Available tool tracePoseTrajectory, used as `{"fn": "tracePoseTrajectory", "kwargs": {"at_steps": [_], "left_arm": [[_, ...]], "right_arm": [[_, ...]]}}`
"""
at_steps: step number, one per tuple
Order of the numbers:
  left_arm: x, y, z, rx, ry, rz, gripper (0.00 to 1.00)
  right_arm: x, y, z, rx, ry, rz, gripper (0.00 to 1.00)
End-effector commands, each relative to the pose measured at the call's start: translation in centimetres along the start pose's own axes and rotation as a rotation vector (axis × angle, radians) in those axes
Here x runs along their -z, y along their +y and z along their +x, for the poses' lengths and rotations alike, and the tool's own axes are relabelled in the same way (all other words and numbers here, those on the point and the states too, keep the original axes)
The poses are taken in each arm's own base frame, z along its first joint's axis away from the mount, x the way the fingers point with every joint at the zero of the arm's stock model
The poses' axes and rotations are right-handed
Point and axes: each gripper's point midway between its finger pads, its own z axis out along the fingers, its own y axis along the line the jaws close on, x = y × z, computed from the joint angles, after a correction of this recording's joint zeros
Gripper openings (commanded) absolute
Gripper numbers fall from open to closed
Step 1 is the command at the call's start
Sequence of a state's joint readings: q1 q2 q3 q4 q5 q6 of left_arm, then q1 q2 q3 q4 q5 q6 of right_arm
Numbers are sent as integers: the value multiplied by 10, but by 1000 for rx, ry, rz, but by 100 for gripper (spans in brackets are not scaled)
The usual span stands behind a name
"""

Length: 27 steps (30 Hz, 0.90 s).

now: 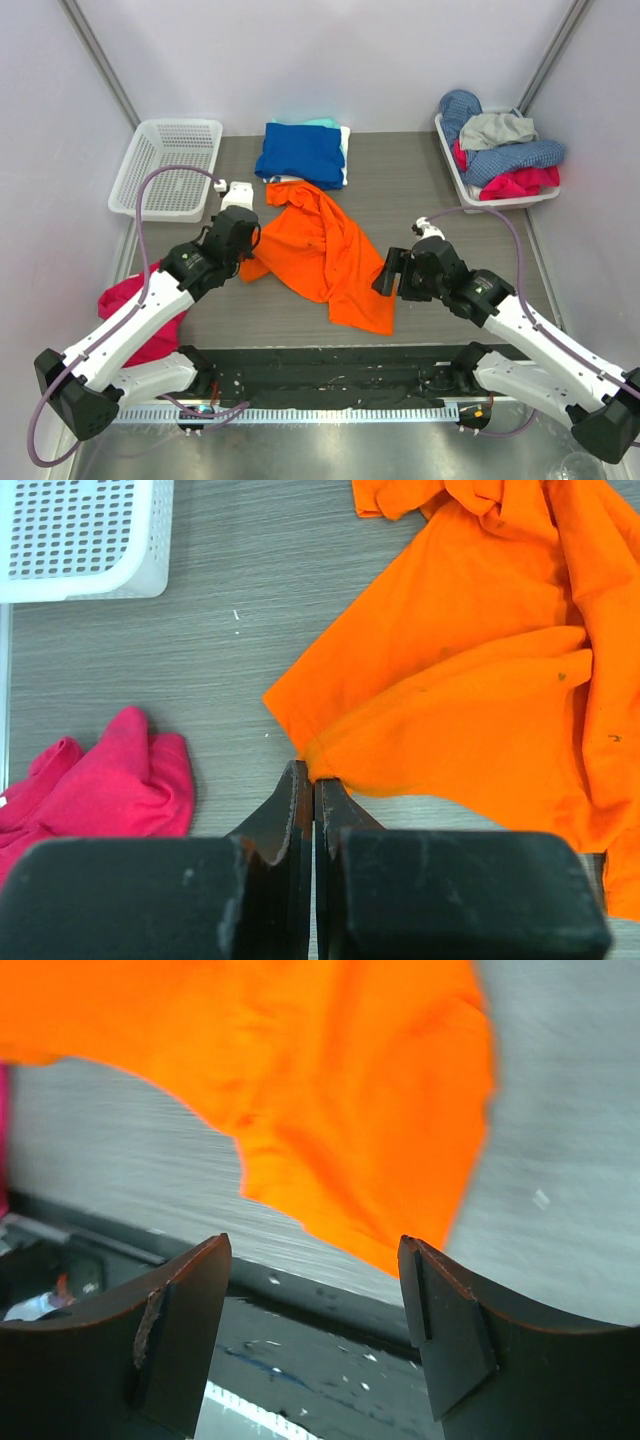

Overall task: Fold and stack the t-shirts
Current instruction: Flatten the tshirt out

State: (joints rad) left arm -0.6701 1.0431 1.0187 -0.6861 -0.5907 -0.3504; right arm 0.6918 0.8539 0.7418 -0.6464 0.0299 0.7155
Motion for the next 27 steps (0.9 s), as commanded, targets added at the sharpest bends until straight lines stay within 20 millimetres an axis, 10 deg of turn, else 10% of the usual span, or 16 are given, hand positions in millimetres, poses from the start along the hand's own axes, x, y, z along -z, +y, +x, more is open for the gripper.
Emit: {"fn": "tracePoseTrajectory", "kwargs": {"at_steps": [1, 17, 27], "left_arm": [[4, -4, -17, 14, -42, 38, 0], [2, -18, -8, 29, -29, 113, 0], [7, -17, 2, 49, -19, 138, 0]], "right_arm": [[1, -57, 31, -99, 57, 260, 75], [-28, -68, 100, -163, 205, 357, 61], [-50, -72, 104, -180, 153, 380, 48]]}}
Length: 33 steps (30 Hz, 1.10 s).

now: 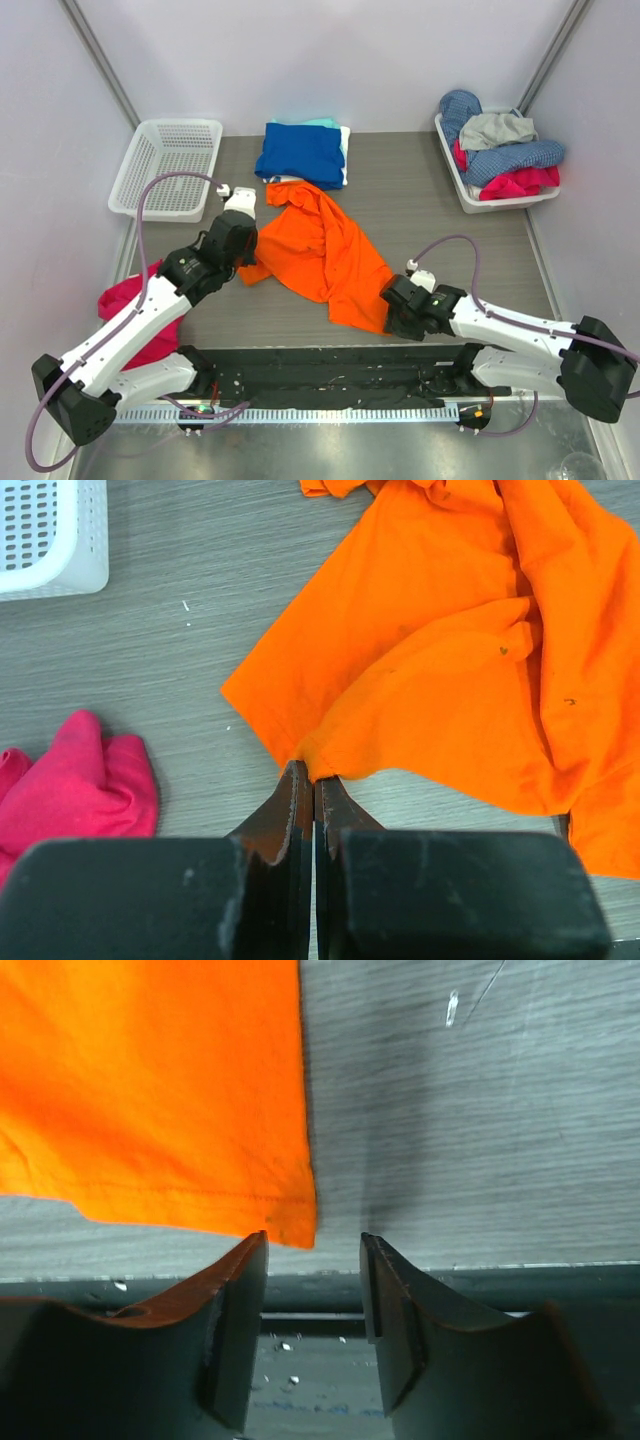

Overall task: Fold and stack the t-shirts
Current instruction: Flatten the tshirt out

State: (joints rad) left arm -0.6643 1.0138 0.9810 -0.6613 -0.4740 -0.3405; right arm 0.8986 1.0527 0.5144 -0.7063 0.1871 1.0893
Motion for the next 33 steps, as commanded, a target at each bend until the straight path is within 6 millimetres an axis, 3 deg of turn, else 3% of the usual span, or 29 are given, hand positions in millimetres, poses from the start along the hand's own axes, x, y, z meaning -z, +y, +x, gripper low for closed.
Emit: {"fn": "tracePoseTrajectory", "kwargs": {"at_steps": [1, 13, 16, 20, 24, 28, 29, 32, 33], "left_arm": [[6, -2, -9, 46, -43, 29, 0], [9, 2, -3, 50, -45, 27, 0], [10, 2, -2, 51, -43, 28, 0], [10, 4, 0, 51, -42, 24, 0], [11, 5, 4, 54, -36, 19, 0], [19, 10, -1, 53, -38, 9, 0], [26, 10, -14, 66, -61, 16, 0], [48, 13, -45, 91, -115, 31, 0], [54, 13, -54, 97, -132, 36, 0]], "right_arm": [[-8, 10, -15, -54, -81, -19, 47], [-23, 8, -11, -43, -72, 12, 36], [-25, 5, -9, -44, -67, 19, 27], [-26, 3, -7, -43, -63, 20, 1], [-20, 5, -12, -52, -82, 0, 1], [14, 21, -40, -50, -183, -68, 1], [24, 25, -47, -44, -208, -80, 1], [76, 42, -83, -31, -337, -146, 1], [104, 51, -104, -43, -409, -174, 1]]}}
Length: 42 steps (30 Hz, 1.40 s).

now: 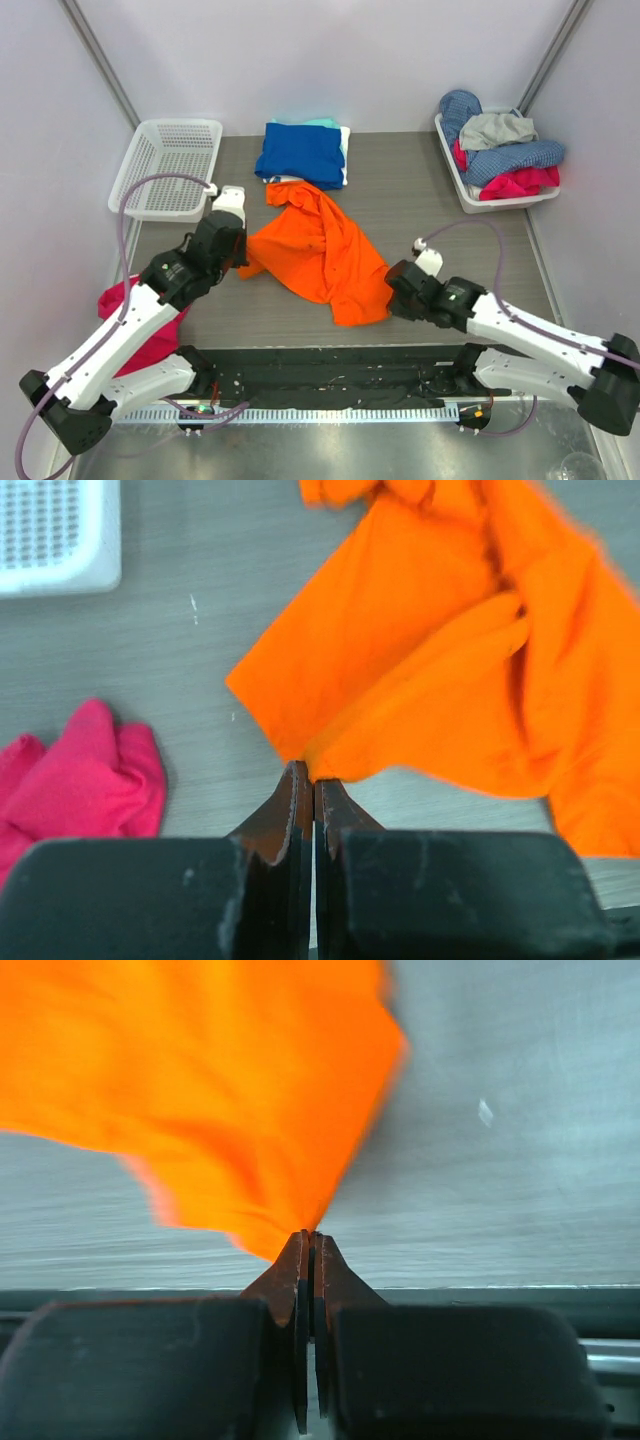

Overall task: Fold and stack the t-shirts
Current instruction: Flatten the tshirt out

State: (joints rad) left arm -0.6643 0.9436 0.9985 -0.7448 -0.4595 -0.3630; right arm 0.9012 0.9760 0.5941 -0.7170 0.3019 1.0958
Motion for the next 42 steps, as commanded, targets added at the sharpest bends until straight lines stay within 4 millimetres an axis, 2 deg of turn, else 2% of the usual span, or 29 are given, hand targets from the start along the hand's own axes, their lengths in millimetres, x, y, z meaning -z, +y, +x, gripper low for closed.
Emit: {"fn": "tracePoseTrajectory", "kwargs": {"at_steps": [1, 2, 3, 4, 5, 6, 7, 8, 10, 11, 13, 14, 15, 16, 18, 19, 21, 22, 24, 25, 31, 37, 42], "left_arm": [[48, 5, -76, 90, -173, 36, 0], [55, 5, -86, 96, -193, 42, 0], [61, 5, -96, 100, -204, 47, 0], [78, 8, -115, 114, -245, 59, 0], [85, 8, -123, 116, -260, 68, 0], [90, 9, -131, 119, -272, 71, 0], [106, 12, -146, 131, -310, 82, 0], [113, 13, -153, 136, -326, 88, 0], [132, 18, -170, 148, -369, 99, 0], [138, 20, -175, 154, -384, 102, 0], [157, 25, -190, 165, -425, 112, 0], [162, 26, -195, 166, -437, 116, 0], [177, 29, -205, 180, -472, 133, 0], [180, 29, -209, 179, -480, 137, 0], [197, 31, -221, 191, -523, 161, 0], [201, 31, -224, 194, -534, 170, 0], [213, 31, -232, 204, -565, 200, 0], [216, 31, -234, 206, -572, 208, 0], [223, 31, -238, 216, -591, 223, 0], [226, 31, -239, 217, -596, 231, 0], [236, 35, -243, 227, -618, 237, 0], [244, 39, -244, 227, -632, 235, 0], [249, 40, -239, 235, -627, 256, 0]], "right_arm": [[78, 42, -88, 1, -281, -115, 1], [92, 46, -101, 20, -325, -128, 1], [121, 56, -125, 4, -397, -160, 1], [134, 60, -137, 8, -433, -172, 1], [162, 71, -156, 15, -486, -212, 1], [176, 74, -166, 15, -517, -228, 1], [190, 76, -178, 9, -562, -233, 1], [217, 84, -193, -9, -610, -278, 1], [243, 83, -212, 14, -684, -285, 1], [268, 88, -226, -10, -733, -320, 1], [290, 86, -240, 12, -799, -316, 1], [313, 88, -251, -11, -841, -353, 1], [320, 88, -256, 18, -866, -343, 1], [340, 87, -266, -6, -908, -366, 1], [352, 90, -275, 20, -946, -360, 1], [368, 90, -281, 4, -977, -379, 1], [374, 96, -288, 17, -993, -377, 1], [388, 96, -293, 19, -1016, -390, 1], [397, 102, -297, 36, -1029, -410, 1], [407, 105, -302, 45, -1048, -415, 1], [436, 117, -314, 75, -1088, -460, 1], [442, 120, -316, 88, -1100, -469, 1], [441, 122, -307, 103, -1068, -522, 1]]}}
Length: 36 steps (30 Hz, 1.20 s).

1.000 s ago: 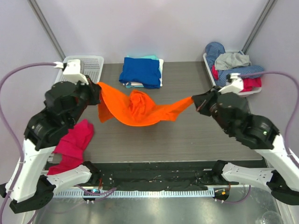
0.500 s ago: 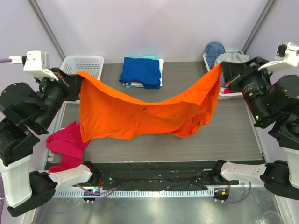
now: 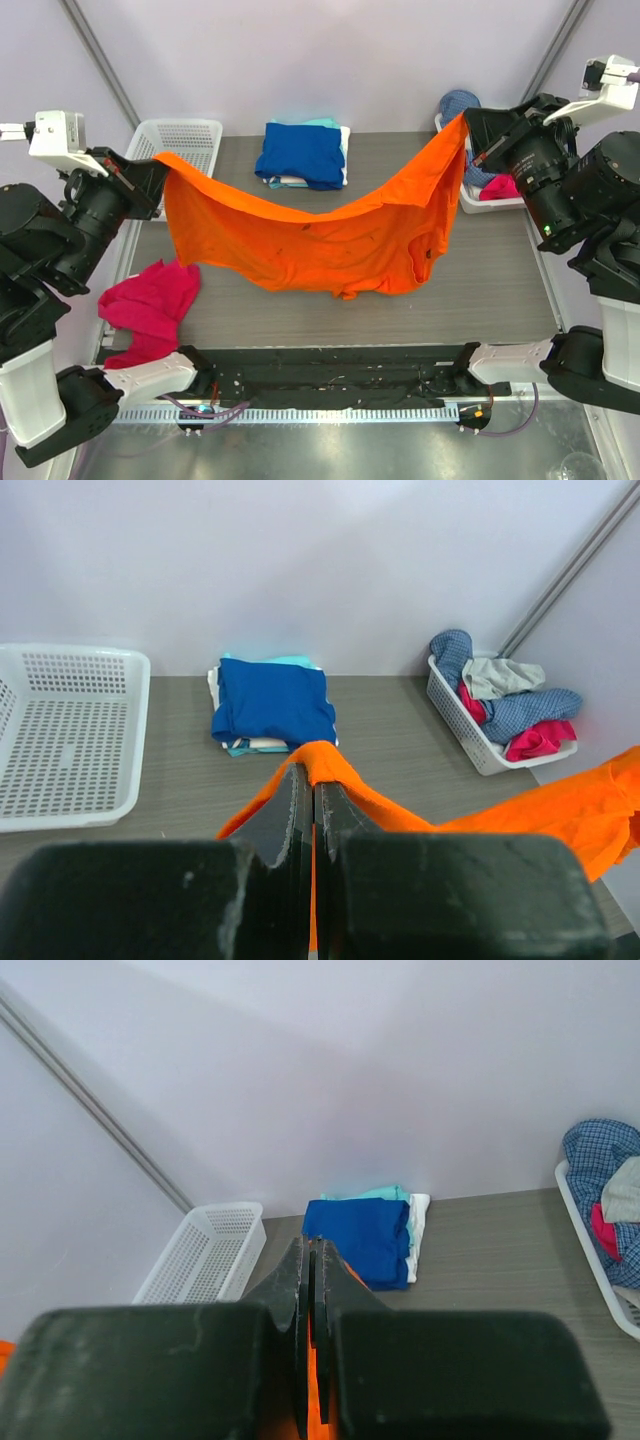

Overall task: Fold and stack the t-shirts
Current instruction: Flatten the tshirt out

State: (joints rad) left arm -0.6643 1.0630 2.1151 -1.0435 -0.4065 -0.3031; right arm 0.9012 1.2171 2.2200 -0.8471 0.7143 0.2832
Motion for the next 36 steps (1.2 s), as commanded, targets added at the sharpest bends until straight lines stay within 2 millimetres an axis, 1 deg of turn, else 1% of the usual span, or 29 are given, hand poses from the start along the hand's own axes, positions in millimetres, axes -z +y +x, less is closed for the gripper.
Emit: {"fn": "tracePoseTrajectory", "kwargs": {"at_steps": [1, 3, 4, 6, 9, 10, 12, 13, 14, 15, 16, 17, 18, 19, 20, 21, 22, 23, 24, 26, 28, 29, 30, 31, 32, 33, 34, 35, 36], "left_arm": [[14, -1, -9, 10, -29, 36, 0], [17, 0, -3, 9, -12, 41, 0], [20, 1, -4, 12, -18, 41, 0], [23, 5, -11, 0, -41, 31, 0], [19, 6, -22, -31, -67, 9, 0], [16, 5, -24, -37, -70, 6, 0], [5, 3, -29, -63, -95, -4, 0], [0, 6, -29, -76, -103, -26, 0], [-8, 6, -31, -87, -116, -42, 0], [-19, 5, -27, -119, -103, -56, 0], [-24, 4, -27, -131, -100, -62, 0], [-29, 1, -31, -136, -105, -62, 0], [-39, -3, -27, -150, -90, -61, 0], [-44, -5, -28, -160, -89, -59, 0], [-46, -8, -32, -161, -98, -52, 0], [-55, -11, -30, -172, -88, -50, 0], [-57, -13, -31, -180, -88, -47, 0], [-54, -14, -40, -175, -110, -41, 0], [-56, -17, -42, -178, -109, -35, 0], [-55, -21, -49, -176, -114, -19, 0], [-47, -24, -49, -156, -111, 17, 0], [-42, -25, -48, -131, -105, 26, 0], [-38, -27, -46, -115, -98, 47, 0], [-33, -27, -39, -107, -75, 59, 0], [-18, -24, -42, -88, -91, 75, 0], [-10, -24, -43, -54, -97, 89, 0], [-5, -24, -37, -48, -84, 104, 0], [15, -19, -42, -26, -109, 121, 0], [22, -19, -42, 0, -111, 133, 0]], "right_arm": [[13, 8, -10, -28, -9, -88, 1], [18, 8, -8, -27, -1, -113, 1], [18, 7, -7, -20, 2, -112, 1], [19, 1, -14, -12, -18, -83, 1], [11, -8, -26, 41, -62, -4, 1], [3, -5, -27, 83, -71, 13, 1], [-5, -12, -29, 127, -93, 78, 1], [-10, -10, -32, 134, -114, 96, 1], [-18, -9, -30, 184, -115, 115, 1], [-23, -9, -34, 193, -135, 145, 1], [-25, -8, -39, 197, -150, 155, 1], [-34, -4, -35, 246, -143, 166, 1], [-35, -4, -38, 252, -152, 183, 1], [-34, -4, -48, 244, -178, 186, 1], [-39, 0, -47, 254, -181, 188, 1], [-39, 0, -51, 269, -188, 190, 1], [-38, 1, -57, 257, -206, 186, 1], [-37, 2, -61, 253, -216, 180, 1], [-40, 4, -61, 264, -215, 178, 1], [-37, 7, -66, 251, -228, 154, 1], [-35, 10, -63, 233, -214, 118, 1], [-32, 16, -62, 222, -208, 70, 1], [-32, 18, -50, 222, -171, 44, 1], [-20, 15, -56, 174, -178, 15, 1], [-15, 24, -53, 160, -164, -56, 1], [-17, 27, -39, 173, -133, -80, 1], [-1, 24, -48, 127, -147, -122, 1], [4, 25, -46, 115, -141, -152, 1], [9, 31, -40, 112, -122, -206, 1]]}}
